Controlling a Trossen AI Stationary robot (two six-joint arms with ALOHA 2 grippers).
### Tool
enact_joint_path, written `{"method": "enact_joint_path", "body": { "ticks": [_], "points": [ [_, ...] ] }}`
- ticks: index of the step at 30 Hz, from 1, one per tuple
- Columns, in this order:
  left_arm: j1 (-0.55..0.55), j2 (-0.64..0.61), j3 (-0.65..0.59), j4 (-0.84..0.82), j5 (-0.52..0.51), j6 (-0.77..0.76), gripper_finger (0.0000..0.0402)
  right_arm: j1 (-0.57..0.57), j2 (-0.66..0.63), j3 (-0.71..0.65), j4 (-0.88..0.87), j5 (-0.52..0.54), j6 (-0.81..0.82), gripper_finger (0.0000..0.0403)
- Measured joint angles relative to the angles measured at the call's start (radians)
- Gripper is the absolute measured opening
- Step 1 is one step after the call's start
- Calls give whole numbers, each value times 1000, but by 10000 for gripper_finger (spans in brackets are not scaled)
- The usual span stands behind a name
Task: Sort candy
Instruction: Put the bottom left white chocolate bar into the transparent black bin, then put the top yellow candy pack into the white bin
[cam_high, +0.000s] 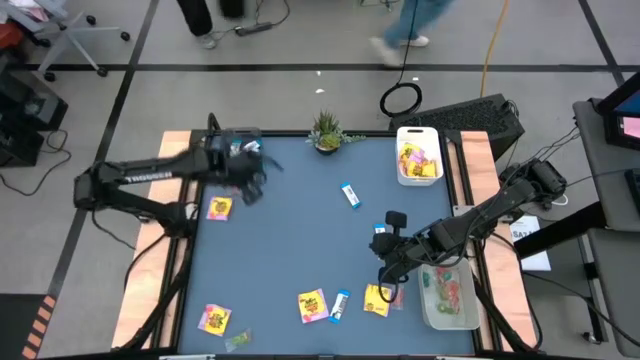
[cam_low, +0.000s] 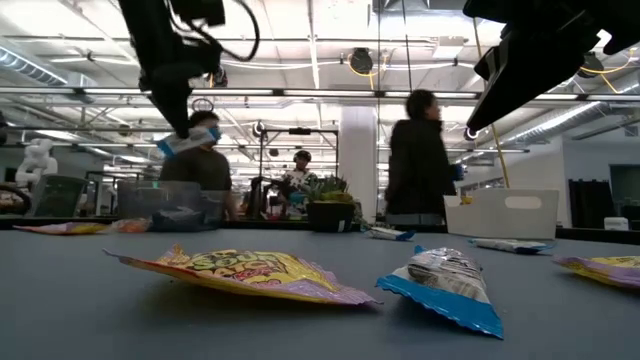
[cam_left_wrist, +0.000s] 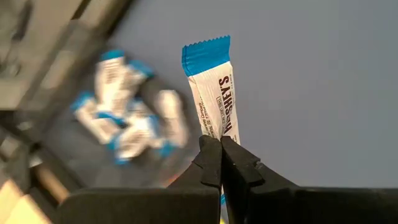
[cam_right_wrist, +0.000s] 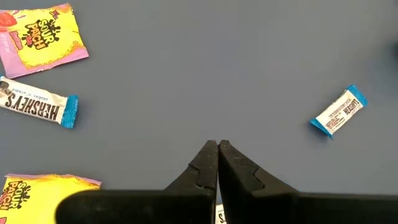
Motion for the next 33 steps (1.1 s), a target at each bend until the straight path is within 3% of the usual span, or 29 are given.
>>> {"method": "enact_joint_path", "body": {
  "ticks": [6,11,17,22,28,33],
  "points": [
    [382,56,0,84,130,219,2,0,0,0,1,21,-6,1],
    [552,169,0,187,288,318,2,0,0,0,2,21,-5,1],
    [607,303,0,215,298,367,2,0,0,0,3,16,4,1],
    [608,328,0,268,290,388,12,0,0,0,2,13,3,1],
    [591,311,0,250,291,414,75,0,0,0,2,13,4,1],
    [550,221,0,245,292,439,127,0,0,0,2,17,3,1]
  ]
}}
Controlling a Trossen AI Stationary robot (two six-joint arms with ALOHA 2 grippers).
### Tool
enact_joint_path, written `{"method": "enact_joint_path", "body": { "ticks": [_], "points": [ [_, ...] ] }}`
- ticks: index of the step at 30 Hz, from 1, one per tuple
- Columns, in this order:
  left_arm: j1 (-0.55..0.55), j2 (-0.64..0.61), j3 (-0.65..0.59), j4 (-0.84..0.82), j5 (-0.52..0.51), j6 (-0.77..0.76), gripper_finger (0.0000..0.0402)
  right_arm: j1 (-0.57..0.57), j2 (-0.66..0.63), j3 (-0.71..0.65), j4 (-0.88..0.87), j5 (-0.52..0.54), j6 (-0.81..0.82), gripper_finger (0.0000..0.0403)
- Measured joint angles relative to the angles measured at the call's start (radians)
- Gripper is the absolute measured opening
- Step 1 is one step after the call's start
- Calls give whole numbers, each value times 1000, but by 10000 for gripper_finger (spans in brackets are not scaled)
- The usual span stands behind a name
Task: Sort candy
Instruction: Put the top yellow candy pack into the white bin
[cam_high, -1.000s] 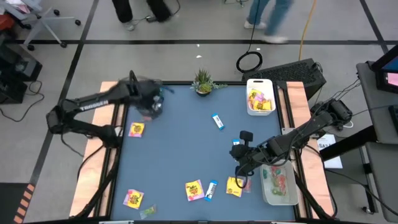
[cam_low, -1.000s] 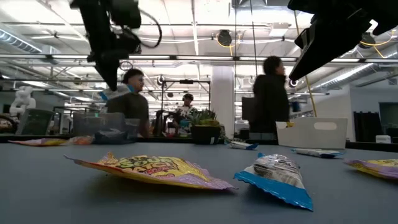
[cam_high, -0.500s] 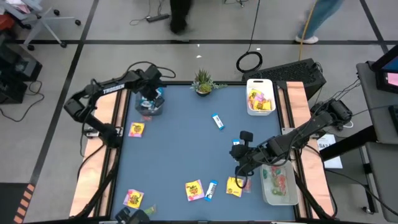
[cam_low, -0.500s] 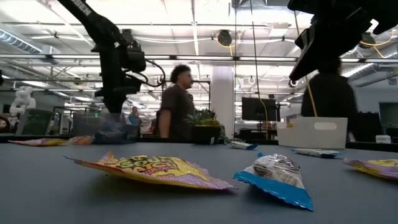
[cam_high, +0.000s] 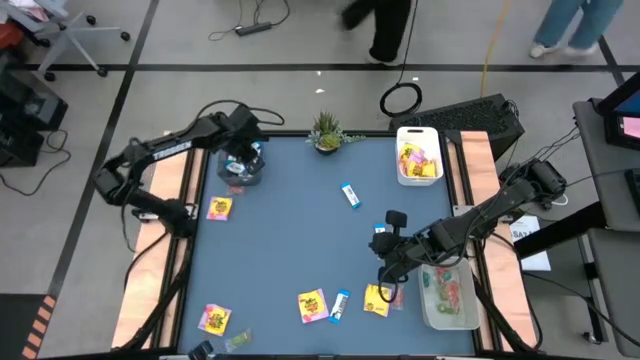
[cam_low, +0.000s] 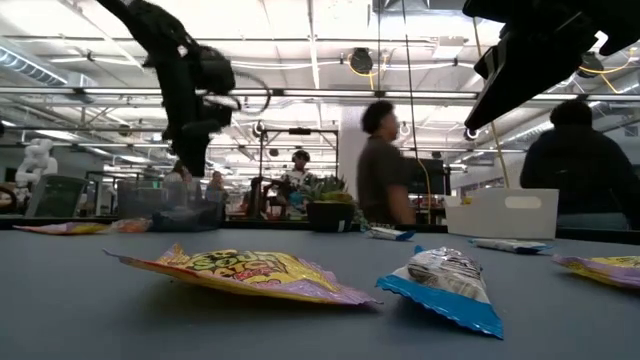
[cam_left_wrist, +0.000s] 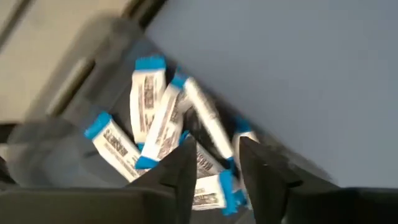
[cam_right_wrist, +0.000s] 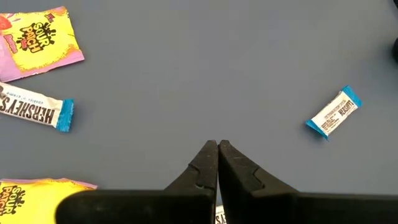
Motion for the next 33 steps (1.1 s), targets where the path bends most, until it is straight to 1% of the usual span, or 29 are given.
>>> {"method": "enact_joint_path", "body": {
  "ticks": [3,6,10,12,14,16,18,21,23,26,30,33],
  "points": [
    [-51,-83,0,-5,4,-1,145,0,0,0,0,1,-2,1],
    [-127,-176,0,-42,27,-1,151,0,0,0,0,1,-2,1],
    [-275,-268,0,-127,52,-3,153,0,0,0,1,4,-2,1],
    [-360,-297,0,-186,52,-5,153,0,0,0,1,4,-2,1],
    [-448,-304,0,-254,54,-40,153,0,0,0,1,5,-2,1],
    [-536,-302,0,-317,55,-99,153,0,0,0,2,5,-2,1],
    [-617,-292,-5,-361,55,-191,153,0,0,0,6,6,-2,1],
    [-714,-273,-42,-367,46,-400,153,0,0,0,9,6,-2,1],
    [-753,-264,-76,-369,42,-525,153,0,-1,0,18,6,-2,1],
    [-784,-241,-143,-387,42,-656,153,0,-1,0,24,6,-6,1],
    [-785,-213,-237,-370,0,-756,153,0,-1,0,27,6,-14,1],
    [-764,-190,-299,-320,-21,-809,153,0,-1,0,28,6,-16,1]
  ]
}}
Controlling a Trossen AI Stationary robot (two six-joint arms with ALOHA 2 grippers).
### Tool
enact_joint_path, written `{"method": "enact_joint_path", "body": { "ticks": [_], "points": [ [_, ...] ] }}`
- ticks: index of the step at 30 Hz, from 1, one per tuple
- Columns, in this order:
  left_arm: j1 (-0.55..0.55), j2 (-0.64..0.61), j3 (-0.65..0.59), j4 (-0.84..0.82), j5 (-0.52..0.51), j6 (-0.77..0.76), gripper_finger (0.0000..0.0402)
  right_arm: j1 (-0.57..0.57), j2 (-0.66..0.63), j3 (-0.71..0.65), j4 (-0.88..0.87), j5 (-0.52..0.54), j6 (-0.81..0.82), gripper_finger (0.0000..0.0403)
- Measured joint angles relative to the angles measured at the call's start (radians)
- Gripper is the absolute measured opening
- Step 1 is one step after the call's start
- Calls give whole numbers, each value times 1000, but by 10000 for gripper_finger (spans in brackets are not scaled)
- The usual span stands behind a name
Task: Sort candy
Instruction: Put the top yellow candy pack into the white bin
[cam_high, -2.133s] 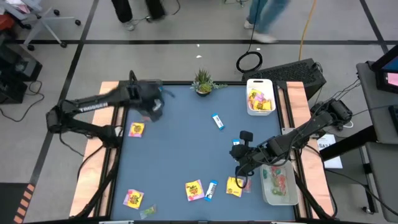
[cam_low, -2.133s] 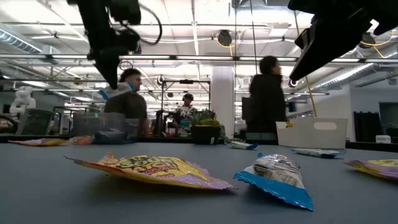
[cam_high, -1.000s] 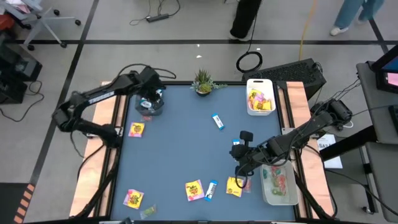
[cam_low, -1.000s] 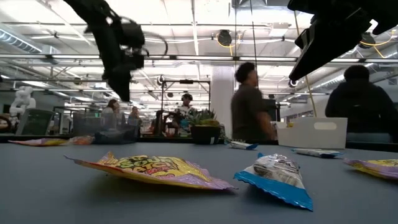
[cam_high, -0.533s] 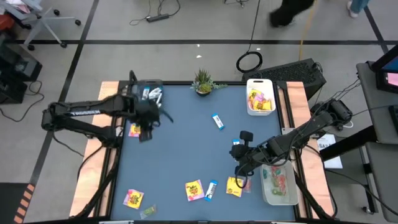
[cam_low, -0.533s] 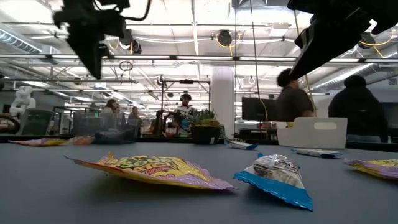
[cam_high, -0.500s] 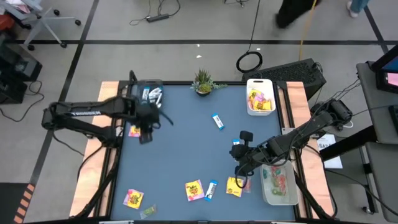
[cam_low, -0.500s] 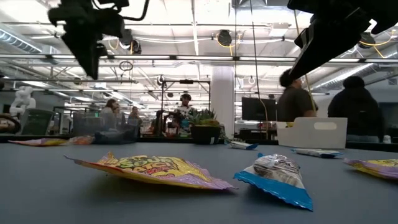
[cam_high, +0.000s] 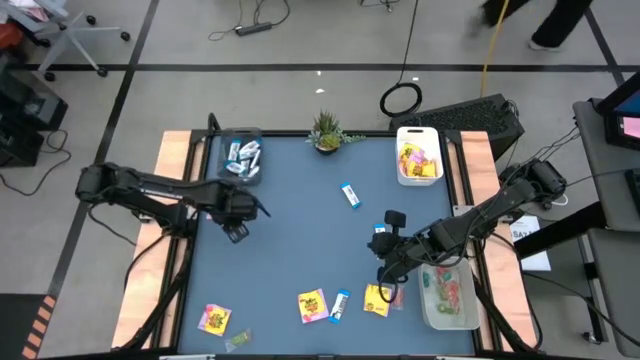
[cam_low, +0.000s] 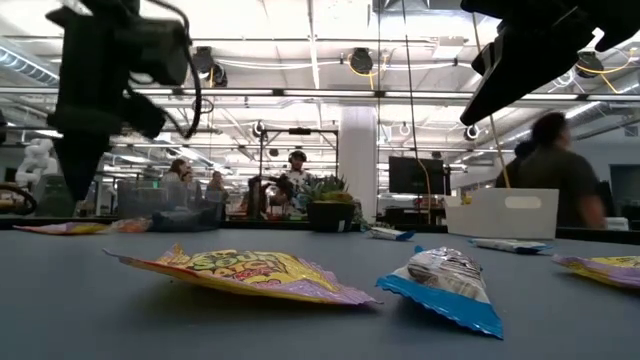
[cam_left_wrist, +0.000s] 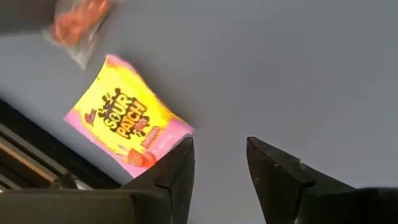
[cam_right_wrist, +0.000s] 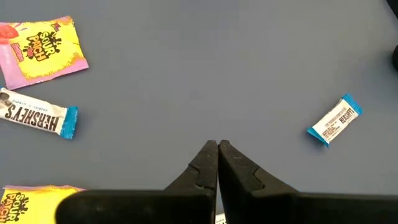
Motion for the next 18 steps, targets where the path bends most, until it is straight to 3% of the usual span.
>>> {"method": "enact_joint_path", "body": {
  "ticks": [14,18],
  "points": [
    [111,37,-122,143,-73,-8,154,0,0,0,0,0,-1,1],
    [144,38,-146,178,-62,-7,184,0,0,0,0,-1,0,1]
  ]
}}
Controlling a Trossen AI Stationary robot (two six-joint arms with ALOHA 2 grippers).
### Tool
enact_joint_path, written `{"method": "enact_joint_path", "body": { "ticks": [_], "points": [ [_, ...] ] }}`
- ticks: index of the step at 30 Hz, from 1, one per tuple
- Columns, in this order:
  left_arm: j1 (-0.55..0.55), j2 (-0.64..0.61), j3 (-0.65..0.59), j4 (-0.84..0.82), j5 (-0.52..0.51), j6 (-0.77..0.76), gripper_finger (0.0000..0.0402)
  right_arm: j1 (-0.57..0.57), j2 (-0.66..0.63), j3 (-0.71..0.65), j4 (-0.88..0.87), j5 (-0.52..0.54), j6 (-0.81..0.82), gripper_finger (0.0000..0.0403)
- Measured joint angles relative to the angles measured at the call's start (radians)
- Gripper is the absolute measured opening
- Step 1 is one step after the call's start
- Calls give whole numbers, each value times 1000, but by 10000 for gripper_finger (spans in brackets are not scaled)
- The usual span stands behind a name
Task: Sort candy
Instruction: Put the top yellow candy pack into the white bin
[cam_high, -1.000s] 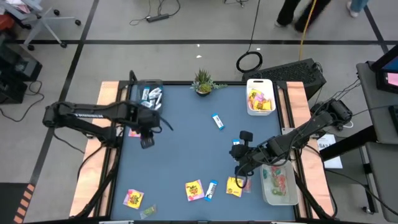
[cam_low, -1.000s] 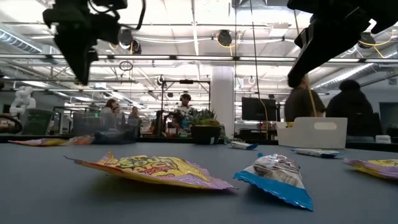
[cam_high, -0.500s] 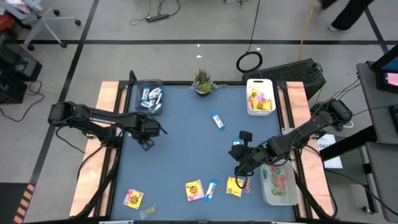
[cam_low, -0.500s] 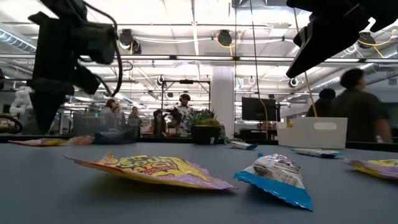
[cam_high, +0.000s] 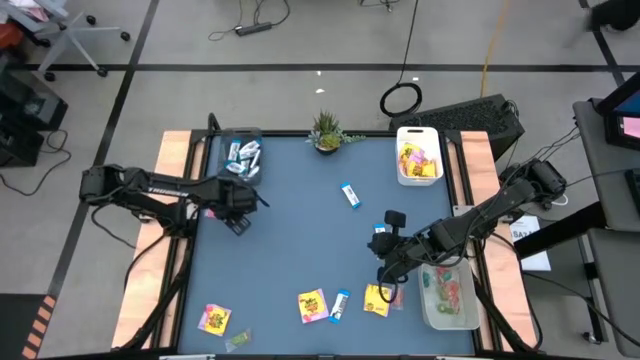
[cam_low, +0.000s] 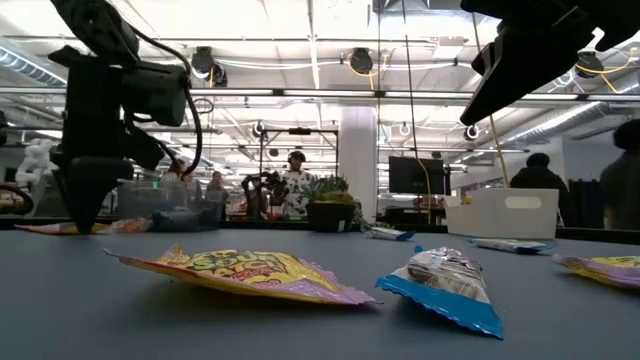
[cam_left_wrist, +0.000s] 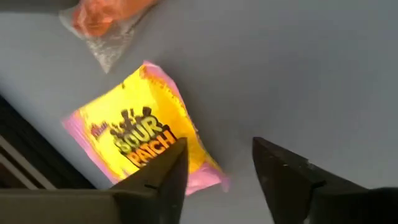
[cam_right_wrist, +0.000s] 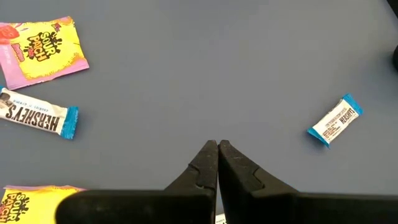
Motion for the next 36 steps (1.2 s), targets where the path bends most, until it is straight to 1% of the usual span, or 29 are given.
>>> {"method": "enact_joint_path", "body": {
  "ticks": [5,7,9,12,18,25,29,33,36],
  "points": [
    [12,0,-2,-14,-2,3,250,0,0,0,0,0,-1,1],
    [11,0,-2,-15,-2,3,266,0,0,0,0,0,-1,1],
    [11,0,-2,-15,-3,3,272,0,0,0,0,0,-1,1],
    [5,0,-2,-18,-13,3,271,0,0,0,0,0,-1,1],
    [-3,0,-2,-117,-101,-16,265,0,0,0,0,0,-1,1],
    [3,23,-1,-108,-119,-34,264,0,0,0,0,0,-1,1],
    [20,76,1,-90,-121,-35,264,0,0,0,6,0,-1,1],
    [33,137,2,-71,-88,-18,263,0,0,0,7,0,-1,1],
    [33,158,5,-64,-82,0,249,0,0,0,7,0,-1,1]
  ]
}}
